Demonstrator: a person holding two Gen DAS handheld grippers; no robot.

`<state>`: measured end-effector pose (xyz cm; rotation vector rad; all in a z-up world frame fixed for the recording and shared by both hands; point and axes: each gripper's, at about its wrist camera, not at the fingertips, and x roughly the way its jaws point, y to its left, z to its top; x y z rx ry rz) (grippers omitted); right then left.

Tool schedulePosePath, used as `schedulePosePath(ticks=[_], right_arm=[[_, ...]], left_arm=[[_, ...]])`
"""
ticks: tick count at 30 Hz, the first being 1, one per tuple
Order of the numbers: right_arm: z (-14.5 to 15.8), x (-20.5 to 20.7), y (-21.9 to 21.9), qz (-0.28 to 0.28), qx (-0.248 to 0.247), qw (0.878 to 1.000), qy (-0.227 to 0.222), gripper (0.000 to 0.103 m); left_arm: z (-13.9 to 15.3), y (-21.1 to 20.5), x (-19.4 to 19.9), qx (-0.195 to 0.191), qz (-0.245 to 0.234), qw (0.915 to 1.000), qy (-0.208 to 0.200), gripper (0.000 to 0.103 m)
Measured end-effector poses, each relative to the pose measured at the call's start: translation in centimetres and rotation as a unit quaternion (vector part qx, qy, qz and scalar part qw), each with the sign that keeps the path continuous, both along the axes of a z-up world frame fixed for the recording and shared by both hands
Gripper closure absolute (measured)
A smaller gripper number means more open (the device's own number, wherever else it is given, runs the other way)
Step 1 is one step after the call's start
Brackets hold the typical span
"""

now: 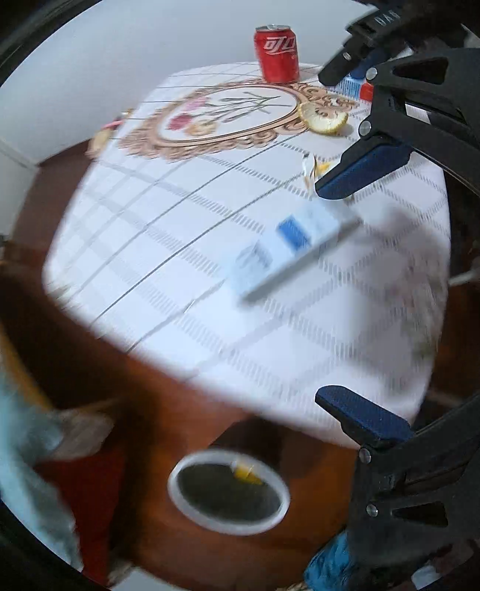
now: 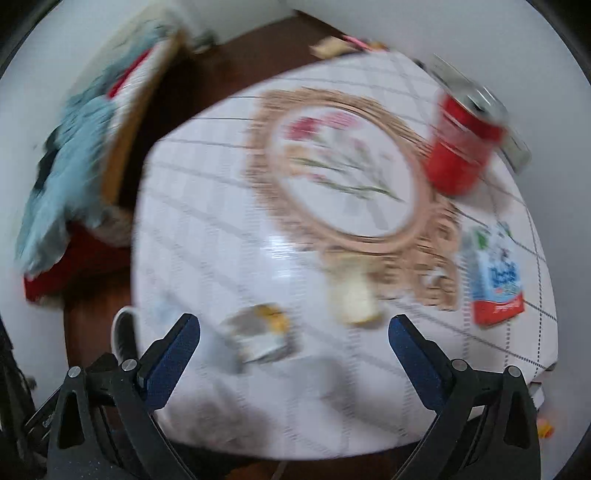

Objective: Collect trash
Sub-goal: 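Grasp the white oligopeptide box with the left tool while the right grasps the orange peel, then carry the white box and orange peel to the bin and release both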

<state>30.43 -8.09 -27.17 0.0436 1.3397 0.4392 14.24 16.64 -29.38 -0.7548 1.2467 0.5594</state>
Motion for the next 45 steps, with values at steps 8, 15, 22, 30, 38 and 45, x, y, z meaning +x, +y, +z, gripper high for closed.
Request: schedulePosePath(ticks=[8,15,22,30,38,45], right_arm=[[-5.7,2.9,-1.3,-0.005,0.004,1.0,0.027,0.028],[-6.9,2.6,2.1,0.047,-0.029,0.998,-0.017,0.036],[-6.8,2.1,2.5,0.048,-0.073,0.994,-0.063,0.069],[-5.7,1.6,1.9,0.051,-0.062,0.995,-0.066,0.073],[0.0,-0.9,2.7,0.067,-0.015,0.993,-0.098,0.073],[6.9,-4.0,6.6,0.112,0.038,0.984,-0.131,0.073]], left_arm=[[-3.5,-1.6,4.7,-0.04,0.019,0.999,0.009,0.054],[-3.2,-1.2,5.9,0.032,-0.076,0.9958,0.038,0.063],[-3.6,-2.6,6.1,0.067,-0.093,0.9922,0.048,0.068],[0.3,-4.1,4.8,0.125,-0.109,0.986,0.018,0.071],[7.9,-3.6,2.9,0.182,-0.108,0.976,-0.05,0.071],[14.0,-0.1,-1.4,0.213,-0.08,0.9683,-0.103,0.071]])
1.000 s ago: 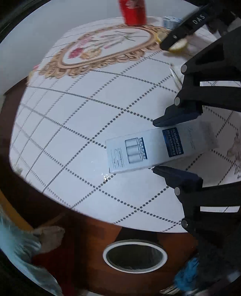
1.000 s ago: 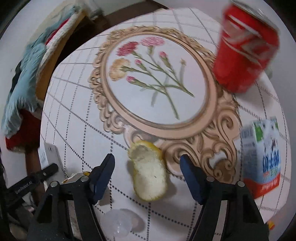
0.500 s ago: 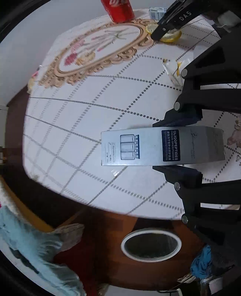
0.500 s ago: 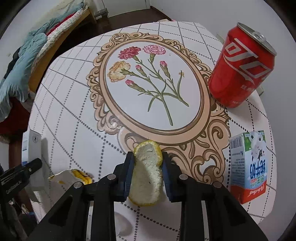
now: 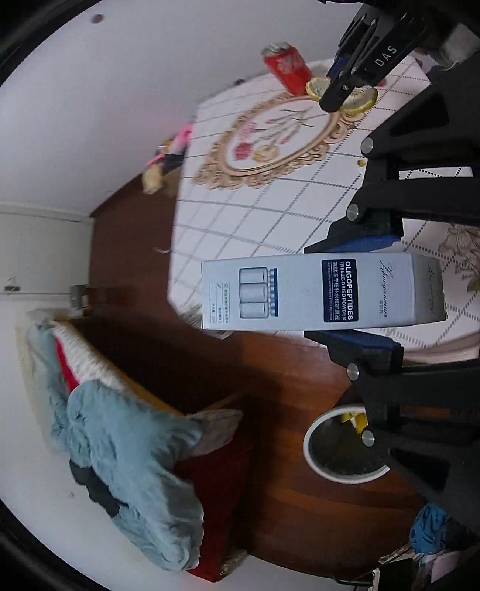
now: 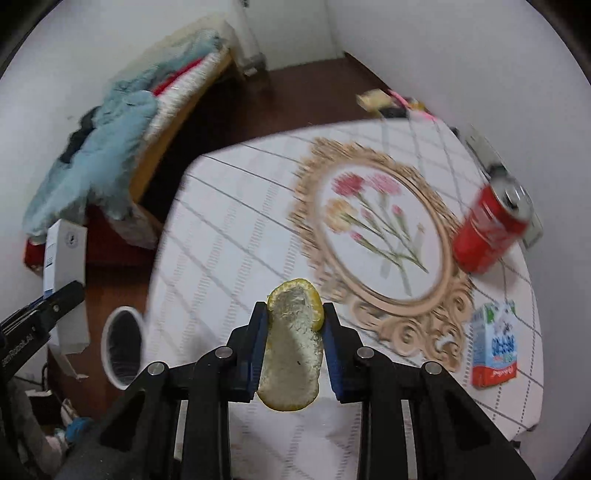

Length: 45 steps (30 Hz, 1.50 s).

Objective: Collect trash
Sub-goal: 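Carry the white box and orange peel to the bin and release both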

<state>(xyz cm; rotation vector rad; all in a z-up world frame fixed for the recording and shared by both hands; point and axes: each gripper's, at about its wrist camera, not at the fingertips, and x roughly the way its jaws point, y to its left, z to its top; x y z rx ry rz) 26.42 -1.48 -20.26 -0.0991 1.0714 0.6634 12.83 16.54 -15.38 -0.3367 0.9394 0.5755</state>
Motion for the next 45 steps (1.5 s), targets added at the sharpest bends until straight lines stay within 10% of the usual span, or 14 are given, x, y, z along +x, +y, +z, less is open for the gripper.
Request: schedulePosePath(ticks=[14,22,33,35,37,40,45], right_arm=[[3.2,-11.1,19.2,0.161,0.04,0.986,0.006,0.073],[-6.8,-17.7,33.2,0.236,-0.022,0.969,0.073,0.073],[-22.8,-21.2,43.9,0.276,-0.119,0.939,0.168,0.073],[-24.5,-21.6,44.9,0.283,-0.132,0.934,0.173,0.073],[-25.9,-21.9,45.8,0.29,-0.143,0.929,0.179,0.073],[-27.6,-21.9,47.2,0.295,-0.16,0.924,0.184,0.07],[-28.0,-22.1,47.8,0.31,-0.185,0.916,0.173,0.001]], left_arm=[[2.3,12.9,-11.8,0.01,0.111,0.9934,-0.026,0.071],[-6.0,22.2,-17.4,-0.06,0.179,0.9819,0.018,0.071],[-21.2,31.7,-20.7,-0.234,0.229,0.9433,0.058,0.069],[-22.4,32.6,-20.8,-0.246,0.234,0.9383,0.066,0.063],[-23.3,33.2,-21.2,-0.25,0.243,0.9348,0.067,0.026],[-23.2,33.5,-22.4,-0.236,0.261,0.9342,0.058,0.014],[-23.5,33.7,-23.6,-0.201,0.285,0.9338,0.08,0.0]])
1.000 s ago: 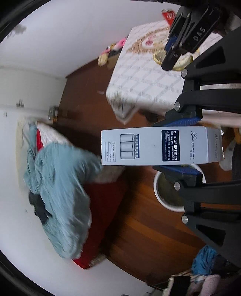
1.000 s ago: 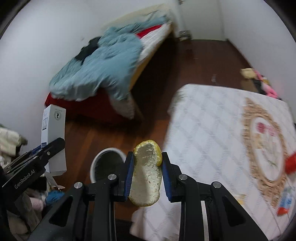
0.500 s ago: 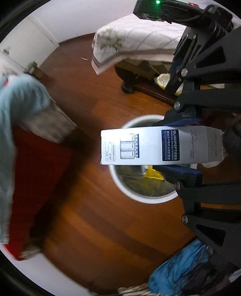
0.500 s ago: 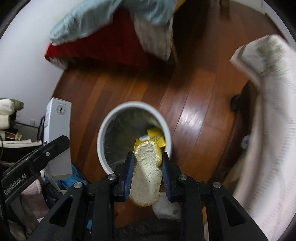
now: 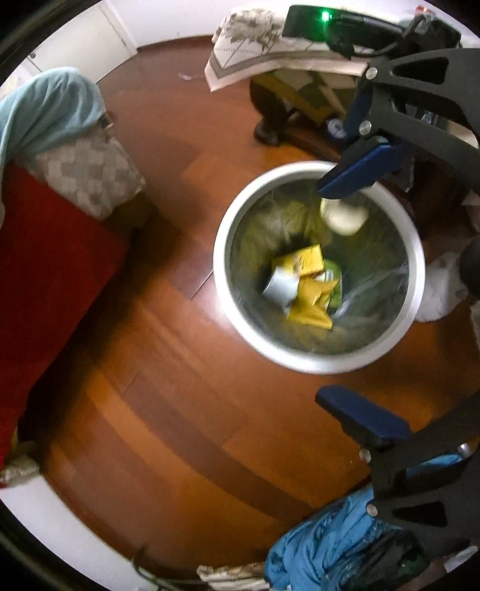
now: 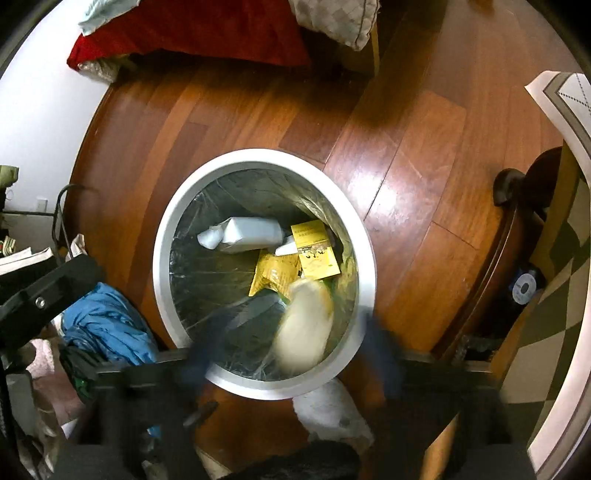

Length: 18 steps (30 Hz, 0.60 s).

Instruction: Collect trash

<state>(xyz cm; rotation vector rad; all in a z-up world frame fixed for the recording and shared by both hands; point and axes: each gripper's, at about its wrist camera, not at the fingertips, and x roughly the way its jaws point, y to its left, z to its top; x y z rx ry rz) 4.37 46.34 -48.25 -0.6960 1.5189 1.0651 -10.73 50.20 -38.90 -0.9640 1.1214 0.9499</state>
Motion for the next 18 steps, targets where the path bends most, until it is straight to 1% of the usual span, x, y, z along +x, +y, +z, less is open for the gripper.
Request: schedulePosePath(ticks=[2,5,7,10,13,18], right_arm=[[0.3,0.0,-0.1,0.012,-0.01,0.999,-0.031,0.001],[0.7,-0.1,-0.5,0.014,-0.02,0.999,-0.048,0.001],[1.2,-0.2,-1.0,0.019,-0.024,0.997,-0.069,0.001],[1.8,-0.3,-1.7,0.026,-0.025,0.996,-0.084,0.001],[2.8,-0.4,-2.4,0.024,-0.023,0.995,-0.09,0.001],[5.1,-0.8,-3.7,0.024,-0.014,0.995,-0.098,0.001]], left_arm=[[0.0,-0.1,-0.4,0.012,0.002,0.9998,0.017,0.0],[0.0,-0.7,-0.8,0.02,0.001,0.999,0.041,0.0],[0.2,-1.2,-1.0,0.028,-0.002,0.998,0.056,0.0],[0.9,-1.9,-1.2,0.034,-0.006,0.9975,0.061,0.0],[1.8,-2.7,-1.3,0.042,-0.007,0.997,0.064,0.0],[3.5,-4.1,-1.4,0.055,-0.009,0.9963,0.065,0.0]])
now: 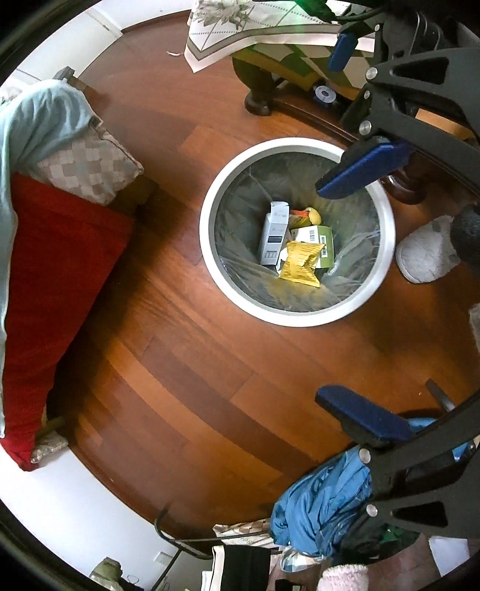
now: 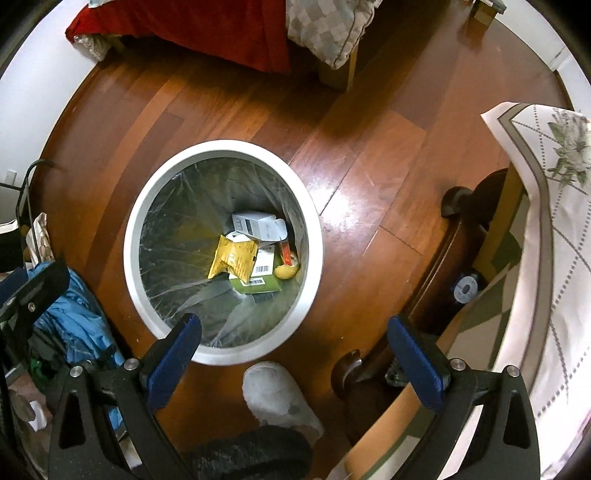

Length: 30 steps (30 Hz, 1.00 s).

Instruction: Collect trash

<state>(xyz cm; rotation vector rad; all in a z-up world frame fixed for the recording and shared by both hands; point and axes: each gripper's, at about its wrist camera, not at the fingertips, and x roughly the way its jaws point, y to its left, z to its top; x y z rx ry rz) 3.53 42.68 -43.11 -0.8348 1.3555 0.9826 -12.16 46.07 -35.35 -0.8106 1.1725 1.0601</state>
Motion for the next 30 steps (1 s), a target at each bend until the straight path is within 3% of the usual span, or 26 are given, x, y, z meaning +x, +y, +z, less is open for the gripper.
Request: schedulePosePath(ticks=[7,17,22,25,30], right_arm=[[4.6,-0.2,-2.7,-0.009,0.034,0.999,-0.004,0.001],[13.6,-0.7,-8.8,-0.015,0.11,0.994,-0.012,0.001],[18.5,-1.0,-12.6,-0.02,0.158,0.987,-0.009,0.001],[21.1,-0.8,-14.8,-0.033,0.187,0.982,0.001,0.001],[25.1,1.2,-20.5,-0.082,0.235,0.968,0.031,0.001]], left_arm=[[4.0,-2.8,-0.8,0.03,-0.002,0.9995,0.0,0.0],[10.9,-8.5,-2.0,0.076,-0.012,0.9968,-0.021,0.0],[14.3,-11.5,-2.4,0.103,-0.004,0.9945,-0.018,0.0],[16.8,-13.7,-2.1,0.14,-0.011,0.9901,-0.01,0.0],[20.2,-16.9,-0.5,0.168,-0.023,0.9846,-0.041,0.0]])
